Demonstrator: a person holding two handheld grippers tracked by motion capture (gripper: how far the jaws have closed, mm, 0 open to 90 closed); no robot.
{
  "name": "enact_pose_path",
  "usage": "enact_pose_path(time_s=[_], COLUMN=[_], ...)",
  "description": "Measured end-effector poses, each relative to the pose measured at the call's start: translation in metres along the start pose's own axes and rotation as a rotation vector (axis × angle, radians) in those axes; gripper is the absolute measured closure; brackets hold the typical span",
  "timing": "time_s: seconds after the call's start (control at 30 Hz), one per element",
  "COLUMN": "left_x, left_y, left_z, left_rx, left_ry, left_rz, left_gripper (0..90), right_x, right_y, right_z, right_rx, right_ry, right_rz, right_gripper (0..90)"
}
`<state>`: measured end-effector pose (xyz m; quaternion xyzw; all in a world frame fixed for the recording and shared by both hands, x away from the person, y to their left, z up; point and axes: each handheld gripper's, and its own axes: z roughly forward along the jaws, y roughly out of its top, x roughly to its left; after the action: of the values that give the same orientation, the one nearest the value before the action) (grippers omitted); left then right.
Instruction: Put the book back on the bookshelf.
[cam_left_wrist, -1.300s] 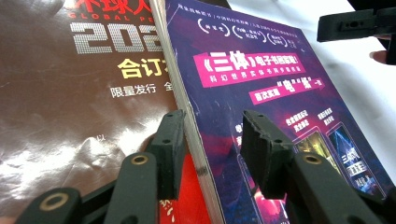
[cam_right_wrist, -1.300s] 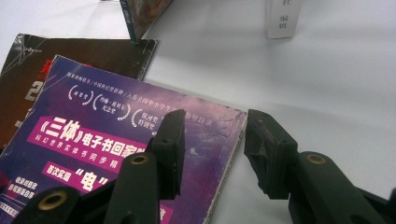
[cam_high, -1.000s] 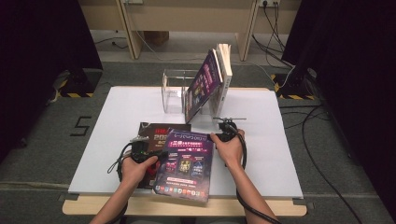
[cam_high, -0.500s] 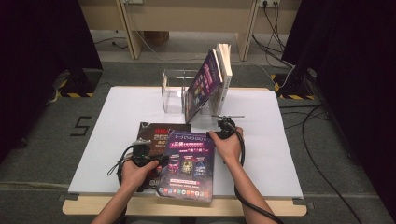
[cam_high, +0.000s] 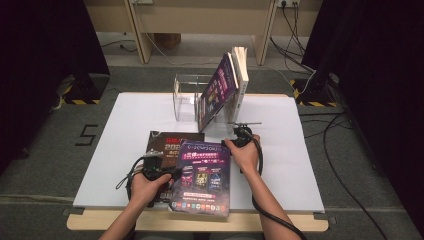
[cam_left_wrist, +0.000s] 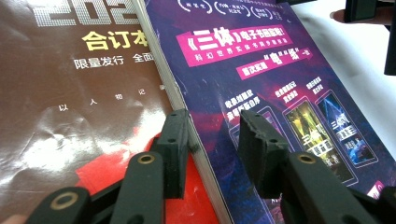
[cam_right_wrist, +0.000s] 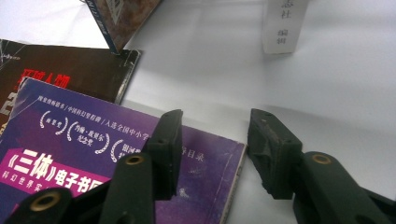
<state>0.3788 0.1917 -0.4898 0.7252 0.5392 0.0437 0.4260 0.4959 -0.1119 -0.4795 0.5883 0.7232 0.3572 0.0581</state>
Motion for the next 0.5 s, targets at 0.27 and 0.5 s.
enact_pose_path(time_s=[0.27, 0.5], left_x=[-0.0043, -0.0061], left_y=[0.0004, -0.0005], left_z=[0.0004, 0.0007], left_rx=[0.008, 0.001], left_ry=[0.032, 0.044], left_rz=[0.02, 0.013], left_gripper=[63.0, 63.0], right_x=[-0.0044, -0.0016], right_y=[-0.0046, -0.0081], right_z=[-0.0024, -0.0058], right_rx=[-0.019, -0.007], right_ry=[0.034, 0.034], right_rz=[0.048, 0.071], right_gripper=[59.1, 58.6])
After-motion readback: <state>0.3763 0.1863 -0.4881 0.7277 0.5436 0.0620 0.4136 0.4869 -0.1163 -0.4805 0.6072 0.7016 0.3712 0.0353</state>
